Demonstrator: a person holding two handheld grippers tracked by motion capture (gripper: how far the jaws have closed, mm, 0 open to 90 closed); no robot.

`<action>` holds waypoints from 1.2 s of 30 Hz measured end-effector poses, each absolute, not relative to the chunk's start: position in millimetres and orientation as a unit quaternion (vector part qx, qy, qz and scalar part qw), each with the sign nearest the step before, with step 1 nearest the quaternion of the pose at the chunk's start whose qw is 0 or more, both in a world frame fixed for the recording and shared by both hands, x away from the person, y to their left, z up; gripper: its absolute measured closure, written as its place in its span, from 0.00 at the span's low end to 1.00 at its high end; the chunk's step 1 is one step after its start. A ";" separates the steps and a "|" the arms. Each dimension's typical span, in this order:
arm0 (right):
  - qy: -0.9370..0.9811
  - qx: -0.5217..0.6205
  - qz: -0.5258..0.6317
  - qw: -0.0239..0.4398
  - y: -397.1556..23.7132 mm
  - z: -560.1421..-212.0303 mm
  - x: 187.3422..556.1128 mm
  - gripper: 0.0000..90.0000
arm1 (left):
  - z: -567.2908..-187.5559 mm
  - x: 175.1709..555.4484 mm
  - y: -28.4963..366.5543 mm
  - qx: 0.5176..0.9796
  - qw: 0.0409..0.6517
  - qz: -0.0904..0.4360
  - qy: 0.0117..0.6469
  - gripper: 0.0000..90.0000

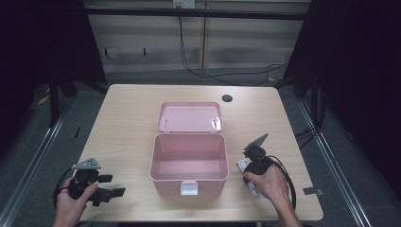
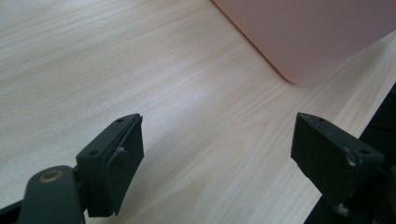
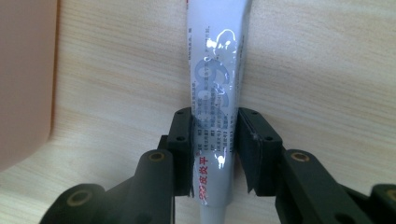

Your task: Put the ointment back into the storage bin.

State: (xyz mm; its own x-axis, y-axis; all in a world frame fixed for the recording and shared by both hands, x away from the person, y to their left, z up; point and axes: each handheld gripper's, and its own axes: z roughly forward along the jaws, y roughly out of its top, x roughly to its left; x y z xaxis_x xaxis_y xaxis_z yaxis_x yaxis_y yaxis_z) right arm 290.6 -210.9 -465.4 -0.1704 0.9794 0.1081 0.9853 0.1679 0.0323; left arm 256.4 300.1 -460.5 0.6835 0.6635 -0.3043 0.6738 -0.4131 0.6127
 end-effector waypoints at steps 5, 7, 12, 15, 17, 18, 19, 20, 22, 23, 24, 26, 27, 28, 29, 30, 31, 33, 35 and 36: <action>-0.777 -0.627 -0.042 0.028 -207.3 -465.2 290.8 0.76 | -460.7 256.6 299.9 0.841 0.366 -0.007 0.398 0.19; -0.780 -0.625 -0.038 0.025 -205.7 -465.3 290.9 0.76 | -460.6 256.6 299.9 0.841 0.366 -0.007 0.398 0.19; -0.790 -0.612 -0.036 0.018 -203.9 -465.6 290.6 0.76 | -460.6 256.5 300.0 0.841 0.366 -0.007 0.398 0.19; -0.794 -0.606 -0.036 0.019 -204.7 -465.0 290.9 0.78 | -460.8 256.4 299.5 0.840 0.367 -0.006 0.399 0.19; -0.795 -0.605 -0.037 0.017 -204.9 -464.3 290.7 0.79 | -460.8 256.4 299.6 0.841 0.367 -0.007 0.399 0.19; -0.796 -0.604 -0.040 0.014 -205.5 -461.5 290.4 0.80 | -460.8 256.4 299.5 0.841 0.366 -0.007 0.399 0.19; -0.801 -0.597 -0.044 0.021 -206.6 -460.6 290.2 0.80 | -460.8 256.5 299.5 0.841 0.366 -0.007 0.399 0.19; -0.801 -0.597 -0.044 0.021 -206.6 -460.6 290.2 0.80 | -460.8 256.5 299.5 0.841 0.366 -0.007 0.399 0.19; -0.803 -0.594 -0.042 0.022 -206.4 -461.4 290.1 0.80 | -460.9 256.4 299.2 0.840 0.366 -0.007 0.400 0.19; -0.804 -0.593 -0.041 0.021 -206.0 -461.0 290.0 0.80 | -460.9 256.3 299.2 0.840 0.366 -0.008 0.400 0.19; -0.807 -0.589 -0.041 0.022 -205.6 -460.8 290.0 0.80 | -460.7 256.5 299.7 0.842 0.365 -0.007 0.398 0.19; -0.809 -0.586 -0.044 0.022 -204.8 -459.6 289.5 0.80 | -460.7 256.4 299.7 0.841 0.367 -0.008 0.399 0.19; -0.812 -0.581 -0.045 0.023 -204.2 -458.1 289.0 0.80 | -460.7 256.5 299.7 0.842 0.365 -0.007 0.398 0.19; -0.813 -0.581 -0.046 0.024 -204.1 -457.2 288.8 0.80 | -460.7 256.5 299.7 0.842 0.365 -0.007 0.397 0.19; -0.813 -0.579 -0.048 0.027 -204.2 -456.6 288.6 0.80 | -460.7 256.5 299.7 0.842 0.365 -0.007 0.397 0.19; -0.813 -0.579 -0.051 0.029 -204.7 -456.0 288.3 0.80 | -460.7 256.5 299.7 0.842 0.365 -0.007 0.397 0.19; -0.813 -0.579 -0.051 0.029 -205.1 -455.9 288.1 0.80 | -460.7 256.5 299.7 0.841 0.367 -0.009 0.399 0.19; -0.815 -0.576 -0.054 0.033 -206.0 -455.6 287.7 0.80 | -460.6 256.7 300.0 0.841 0.366 -0.009 0.397 0.19; -0.815 -0.576 -0.056 0.036 -206.5 -455.0 287.2 0.80 | -460.5 256.6 300.0 0.841 0.366 -0.009 0.397 0.19; -0.816 -0.574 -0.058 0.036 -207.0 -454.4 287.1 0.80 | -460.5 256.5 300.0 0.841 0.366 -0.009 0.397 0.19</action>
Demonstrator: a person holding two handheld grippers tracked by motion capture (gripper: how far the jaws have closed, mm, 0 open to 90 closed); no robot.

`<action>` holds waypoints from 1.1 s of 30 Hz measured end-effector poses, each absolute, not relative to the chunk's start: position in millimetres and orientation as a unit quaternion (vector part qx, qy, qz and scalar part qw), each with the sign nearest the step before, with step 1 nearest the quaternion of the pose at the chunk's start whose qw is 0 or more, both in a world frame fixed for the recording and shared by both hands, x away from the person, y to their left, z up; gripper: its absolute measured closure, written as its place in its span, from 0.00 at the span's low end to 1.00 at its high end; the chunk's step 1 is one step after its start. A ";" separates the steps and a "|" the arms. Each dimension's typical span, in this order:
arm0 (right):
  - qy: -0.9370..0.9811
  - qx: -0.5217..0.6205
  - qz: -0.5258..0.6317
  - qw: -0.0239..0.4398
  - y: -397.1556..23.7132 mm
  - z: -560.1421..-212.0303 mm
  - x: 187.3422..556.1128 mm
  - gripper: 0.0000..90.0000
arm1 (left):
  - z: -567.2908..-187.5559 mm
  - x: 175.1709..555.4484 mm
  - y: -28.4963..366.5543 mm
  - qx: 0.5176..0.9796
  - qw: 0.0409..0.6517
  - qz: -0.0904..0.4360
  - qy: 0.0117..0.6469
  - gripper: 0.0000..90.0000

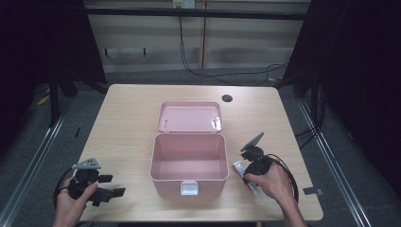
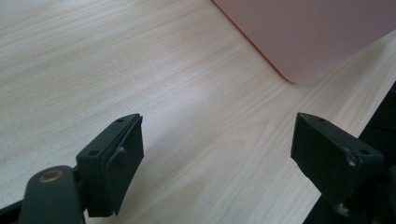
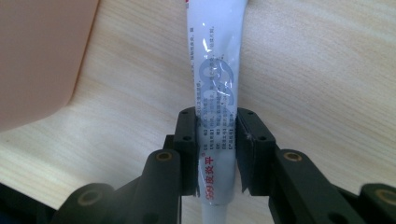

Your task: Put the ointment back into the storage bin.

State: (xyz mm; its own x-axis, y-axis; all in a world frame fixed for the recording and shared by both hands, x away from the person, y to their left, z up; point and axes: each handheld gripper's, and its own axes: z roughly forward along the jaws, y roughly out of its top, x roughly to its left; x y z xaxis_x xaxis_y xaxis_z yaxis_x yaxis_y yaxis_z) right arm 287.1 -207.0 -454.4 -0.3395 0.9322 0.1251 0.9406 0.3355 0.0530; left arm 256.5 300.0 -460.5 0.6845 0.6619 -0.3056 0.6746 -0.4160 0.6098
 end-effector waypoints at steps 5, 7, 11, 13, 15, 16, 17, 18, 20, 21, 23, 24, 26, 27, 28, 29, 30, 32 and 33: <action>-0.823 -0.563 -0.067 0.042 -212.0 -449.2 285.5 0.80 | -460.4 256.5 300.1 0.841 0.367 -0.009 0.396 0.19; -0.823 -0.563 -0.066 0.044 -212.6 -448.7 285.3 0.80 | -460.4 256.5 300.1 0.841 0.367 -0.009 0.396 0.19; -0.835 -0.544 -0.070 0.048 -215.9 -446.8 284.4 0.80 | -460.4 256.5 300.0 0.842 0.367 -0.009 0.396 0.19; -0.837 -0.540 -0.066 0.050 -216.4 -445.3 284.0 0.80 | -460.5 256.3 299.8 0.841 0.367 -0.008 0.397 0.19; -0.839 -0.537 -0.068 0.053 -217.3 -444.5 283.6 0.80 | -460.4 256.1 299.7 0.840 0.369 -0.010 0.398 0.19; -0.839 -0.537 -0.071 0.053 -217.9 -444.6 283.2 0.80 | -460.4 256.1 299.8 0.840 0.369 -0.009 0.398 0.19; -0.841 -0.534 -0.072 0.053 -218.9 -443.9 282.7 0.80 | -460.4 256.1 299.8 0.840 0.369 -0.009 0.398 0.19; -0.841 -0.534 -0.072 0.053 -218.9 -443.9 282.7 0.80 | -460.4 256.1 299.8 0.840 0.369 -0.009 0.398 0.19; -0.841 -0.533 -0.072 0.056 -220.4 -442.6 282.6 0.80 | -460.4 256.0 299.7 0.841 0.368 -0.009 0.397 0.19; -0.840 -0.534 -0.073 0.056 -220.9 -442.0 282.3 0.80 | -460.4 256.1 299.8 0.841 0.368 -0.009 0.397 0.19; -0.842 -0.532 -0.073 0.056 -222.7 -440.5 282.1 0.80 | -460.4 256.2 299.8 0.841 0.368 -0.009 0.397 0.19; -0.842 -0.531 -0.076 0.056 -224.1 -439.1 281.4 0.80 | -460.4 256.1 299.8 0.841 0.368 -0.009 0.397 0.19; -0.843 -0.530 -0.076 0.057 -224.7 -438.3 281.2 0.80 | -460.4 256.1 299.7 0.841 0.368 -0.009 0.397 0.19; -0.843 -0.530 -0.075 0.057 -225.7 -437.0 280.8 0.80 | -460.4 256.1 299.7 0.840 0.368 -0.009 0.398 0.19; -0.844 -0.528 -0.076 0.056 -226.7 -436.4 280.6 0.80 | -460.4 256.0 299.7 0.841 0.368 -0.010 0.397 0.19; -0.845 -0.526 -0.075 0.059 -227.8 -435.0 279.7 0.80 | -460.4 256.0 299.7 0.841 0.368 -0.009 0.397 0.19; -0.846 -0.524 -0.073 0.059 -227.9 -434.1 279.5 0.80 | -460.4 256.0 299.7 0.841 0.368 -0.010 0.397 0.19; -0.847 -0.522 -0.075 0.060 -228.4 -433.6 279.1 0.80 | -460.4 256.0 299.7 0.840 0.368 -0.009 0.398 0.19; -0.850 -0.518 -0.077 0.058 -229.4 -432.8 278.8 0.80 | -460.4 256.0 299.7 0.840 0.368 -0.009 0.398 0.19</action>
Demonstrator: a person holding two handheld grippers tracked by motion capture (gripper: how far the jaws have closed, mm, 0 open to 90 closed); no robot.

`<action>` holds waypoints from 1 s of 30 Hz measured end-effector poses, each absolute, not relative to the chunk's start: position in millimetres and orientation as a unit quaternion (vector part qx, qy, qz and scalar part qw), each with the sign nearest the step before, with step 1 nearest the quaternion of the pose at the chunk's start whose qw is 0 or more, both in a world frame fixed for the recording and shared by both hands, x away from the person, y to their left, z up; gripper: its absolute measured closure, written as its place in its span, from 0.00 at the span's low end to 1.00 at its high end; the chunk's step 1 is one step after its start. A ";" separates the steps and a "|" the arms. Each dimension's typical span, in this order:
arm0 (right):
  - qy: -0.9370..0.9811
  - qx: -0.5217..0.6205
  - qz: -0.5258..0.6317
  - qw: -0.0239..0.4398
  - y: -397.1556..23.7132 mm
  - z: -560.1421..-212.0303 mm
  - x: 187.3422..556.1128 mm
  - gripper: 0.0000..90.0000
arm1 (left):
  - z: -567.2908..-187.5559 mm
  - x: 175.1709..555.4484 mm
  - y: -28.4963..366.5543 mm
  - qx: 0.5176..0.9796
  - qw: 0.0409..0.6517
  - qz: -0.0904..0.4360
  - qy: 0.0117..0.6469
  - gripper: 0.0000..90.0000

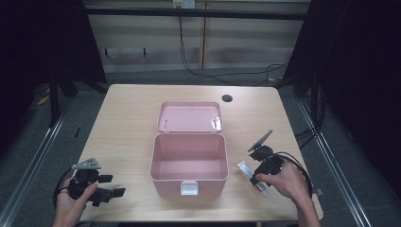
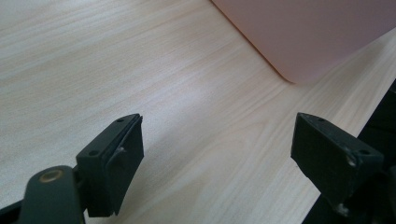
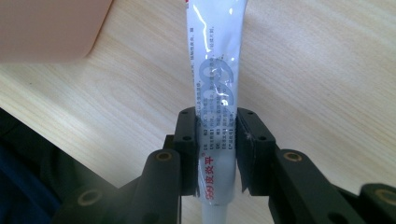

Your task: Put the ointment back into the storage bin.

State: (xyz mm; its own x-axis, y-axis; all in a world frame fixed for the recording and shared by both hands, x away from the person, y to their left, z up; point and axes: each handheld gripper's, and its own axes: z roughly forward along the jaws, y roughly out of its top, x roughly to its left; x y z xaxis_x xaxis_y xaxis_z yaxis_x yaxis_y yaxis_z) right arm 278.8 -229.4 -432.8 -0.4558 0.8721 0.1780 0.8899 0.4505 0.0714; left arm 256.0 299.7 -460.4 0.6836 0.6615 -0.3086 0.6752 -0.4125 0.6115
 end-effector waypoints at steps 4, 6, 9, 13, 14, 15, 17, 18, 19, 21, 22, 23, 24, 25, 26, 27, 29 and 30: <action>-0.852 -0.513 -0.078 0.063 -229.9 -429.7 277.7 0.80 | -460.4 255.9 299.6 0.840 0.369 -0.008 0.398 0.19; -0.855 -0.510 -0.075 0.062 -230.2 -428.0 277.1 0.80 | -460.4 255.9 299.7 0.840 0.369 -0.008 0.398 0.19; -0.854 -0.510 -0.078 0.062 -231.1 -426.8 276.4 0.80 | -460.2 255.8 300.0 0.840 0.369 -0.007 0.397 0.19; -0.854 -0.510 -0.080 0.057 -232.9 -423.2 275.7 0.80 | -460.0 255.5 300.1 0.839 0.372 -0.007 0.398 0.19; -0.854 -0.510 -0.081 0.059 -233.2 -422.0 275.4 0.80 | -460.0 255.5 300.1 0.838 0.372 -0.007 0.398 0.19; -0.854 -0.511 -0.086 0.057 -233.8 -420.4 275.1 0.80 | -460.1 255.6 300.1 0.838 0.372 -0.007 0.398 0.19; -0.856 -0.507 -0.084 0.057 -234.2 -417.9 274.7 0.80 | -460.2 255.7 300.0 0.839 0.372 -0.007 0.398 0.19; -0.855 -0.508 -0.085 0.056 -234.1 -417.1 274.4 0.80 | -460.2 255.8 300.1 0.840 0.371 -0.007 0.397 0.19; -0.856 -0.507 -0.085 0.055 -234.3 -414.9 274.4 0.80 | -460.1 255.8 300.0 0.839 0.370 -0.007 0.398 0.19; -0.858 -0.504 -0.084 0.055 -234.1 -413.3 274.2 0.80 | -460.2 255.7 300.1 0.839 0.370 -0.006 0.398 0.19; -0.858 -0.504 -0.084 0.055 -234.1 -413.3 274.2 0.80 | -460.2 255.7 300.1 0.839 0.371 -0.007 0.398 0.19; -0.861 -0.499 -0.085 0.052 -234.4 -412.5 274.2 0.80 | -460.2 255.7 300.2 0.839 0.371 -0.006 0.398 0.19; -0.860 -0.500 -0.085 0.054 -234.0 -411.5 274.0 0.80 | -460.2 255.7 300.2 0.839 0.371 -0.007 0.399 0.19; -0.862 -0.497 -0.089 0.049 -235.0 -409.7 274.1 0.80 | -460.2 255.8 300.2 0.839 0.371 -0.007 0.399 0.19; -0.863 -0.495 -0.087 0.048 -235.2 -407.7 274.0 0.80 | -460.2 255.7 300.2 0.838 0.372 -0.006 0.399 0.19; -0.863 -0.495 -0.087 0.048 -235.2 -407.7 274.0 0.80 | -460.2 255.7 300.2 0.838 0.372 -0.006 0.399 0.19; -0.864 -0.492 -0.092 0.045 -236.0 -403.1 273.6 0.80 | -460.2 255.7 300.5 0.838 0.372 -0.006 0.399 0.19; -0.866 -0.489 -0.093 0.045 -235.7 -401.4 273.0 0.80 | -460.2 255.7 300.5 0.838 0.372 -0.006 0.399 0.19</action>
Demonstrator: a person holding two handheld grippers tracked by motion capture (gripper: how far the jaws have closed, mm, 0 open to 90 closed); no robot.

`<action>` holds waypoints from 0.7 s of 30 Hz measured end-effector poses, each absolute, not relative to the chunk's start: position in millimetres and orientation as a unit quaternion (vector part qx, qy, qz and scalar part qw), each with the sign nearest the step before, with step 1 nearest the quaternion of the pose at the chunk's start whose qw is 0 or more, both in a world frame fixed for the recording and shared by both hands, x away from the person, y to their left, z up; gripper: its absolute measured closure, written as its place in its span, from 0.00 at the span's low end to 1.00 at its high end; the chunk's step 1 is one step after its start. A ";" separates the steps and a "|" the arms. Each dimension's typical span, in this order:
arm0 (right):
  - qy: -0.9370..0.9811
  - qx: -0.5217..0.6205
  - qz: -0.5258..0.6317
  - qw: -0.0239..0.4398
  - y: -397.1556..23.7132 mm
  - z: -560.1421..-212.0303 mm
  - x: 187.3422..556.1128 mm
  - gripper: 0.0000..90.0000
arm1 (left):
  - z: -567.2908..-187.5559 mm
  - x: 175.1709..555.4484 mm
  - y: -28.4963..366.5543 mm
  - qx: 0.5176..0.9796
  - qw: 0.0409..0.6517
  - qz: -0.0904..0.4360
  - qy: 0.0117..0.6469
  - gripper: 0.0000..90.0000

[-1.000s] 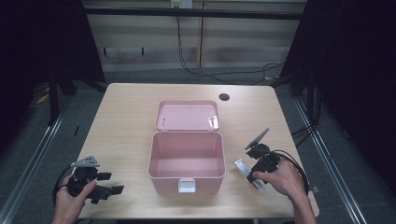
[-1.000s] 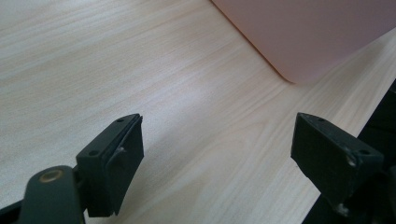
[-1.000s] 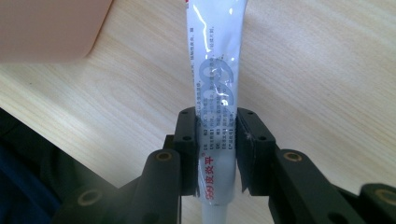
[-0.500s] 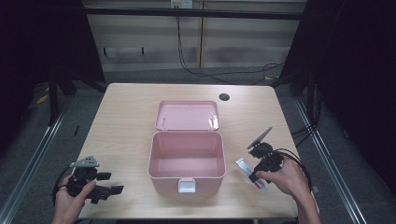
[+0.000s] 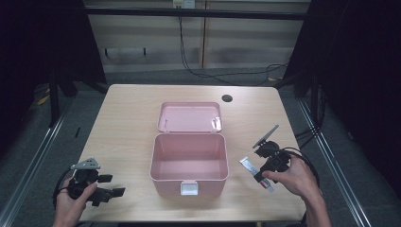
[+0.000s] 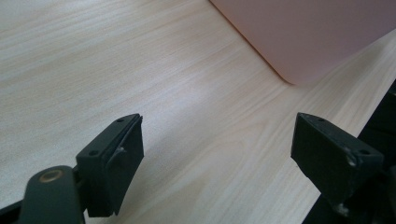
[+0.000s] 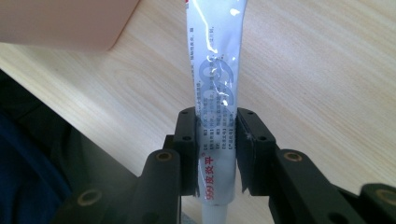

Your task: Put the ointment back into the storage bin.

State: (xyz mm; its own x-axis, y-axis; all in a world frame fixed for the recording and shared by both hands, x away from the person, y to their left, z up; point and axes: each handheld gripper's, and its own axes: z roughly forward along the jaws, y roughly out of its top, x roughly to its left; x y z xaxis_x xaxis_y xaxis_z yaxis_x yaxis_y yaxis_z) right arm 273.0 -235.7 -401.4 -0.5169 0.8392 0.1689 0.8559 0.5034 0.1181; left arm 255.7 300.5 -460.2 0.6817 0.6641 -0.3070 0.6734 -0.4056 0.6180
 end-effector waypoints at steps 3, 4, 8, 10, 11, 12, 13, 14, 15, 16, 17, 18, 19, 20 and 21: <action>-0.869 -0.484 -0.095 0.043 -234.2 -397.5 272.5 0.80 | -459.9 255.8 301.1 0.838 0.372 -0.007 0.399 0.19; -0.871 -0.479 -0.096 0.044 -232.8 -396.3 272.9 0.80 | -459.9 255.9 301.5 0.838 0.373 -0.007 0.399 0.19; -0.875 -0.473 -0.091 0.040 -229.7 -391.8 275.0 0.80 | -459.9 255.8 301.5 0.837 0.373 -0.007 0.399 0.19; -0.877 -0.471 -0.089 0.037 -229.2 -388.3 275.5 0.80 | -459.7 255.8 301.8 0.838 0.373 -0.008 0.398 0.19; -0.877 -0.471 -0.089 0.037 -229.2 -388.3 275.5 0.80 | -459.7 255.8 301.8 0.838 0.373 -0.008 0.398 0.19; -0.880 -0.464 -0.090 0.037 -229.2 -386.3 275.7 0.80 | -459.9 255.8 301.7 0.838 0.373 -0.007 0.399 0.19; -0.882 -0.461 -0.093 0.037 -229.1 -383.3 275.7 0.80 | -459.9 255.9 301.6 0.838 0.373 -0.007 0.399 0.19; -0.885 -0.454 -0.097 0.035 -229.6 -378.5 275.7 0.80 | -459.8 255.8 301.6 0.838 0.374 -0.009 0.398 0.19; -0.885 -0.454 -0.097 0.035 -229.6 -378.5 275.7 0.80 | -459.8 255.8 301.6 0.838 0.374 -0.009 0.398 0.19; -0.884 -0.455 -0.097 0.035 -229.4 -376.4 275.5 0.80 | -459.8 255.8 301.6 0.838 0.373 -0.008 0.398 0.19; -0.885 -0.453 -0.100 0.036 -230.1 -374.1 275.5 0.80 | -459.7 255.8 301.7 0.838 0.373 -0.009 0.398 0.19; -0.886 -0.451 -0.100 0.034 -230.7 -371.6 275.6 0.80 | -459.7 255.6 301.5 0.837 0.374 -0.009 0.398 0.19; -0.887 -0.449 -0.103 0.032 -231.8 -369.9 275.8 0.80 | -459.7 255.6 301.5 0.837 0.374 -0.009 0.398 0.19; -0.887 -0.450 -0.102 0.032 -232.2 -368.4 275.8 0.80 | -459.7 255.7 301.6 0.838 0.374 -0.009 0.398 0.19; -0.889 -0.446 -0.098 0.031 -233.6 -365.9 276.0 0.80 | -459.7 255.8 301.8 0.838 0.374 -0.009 0.398 0.19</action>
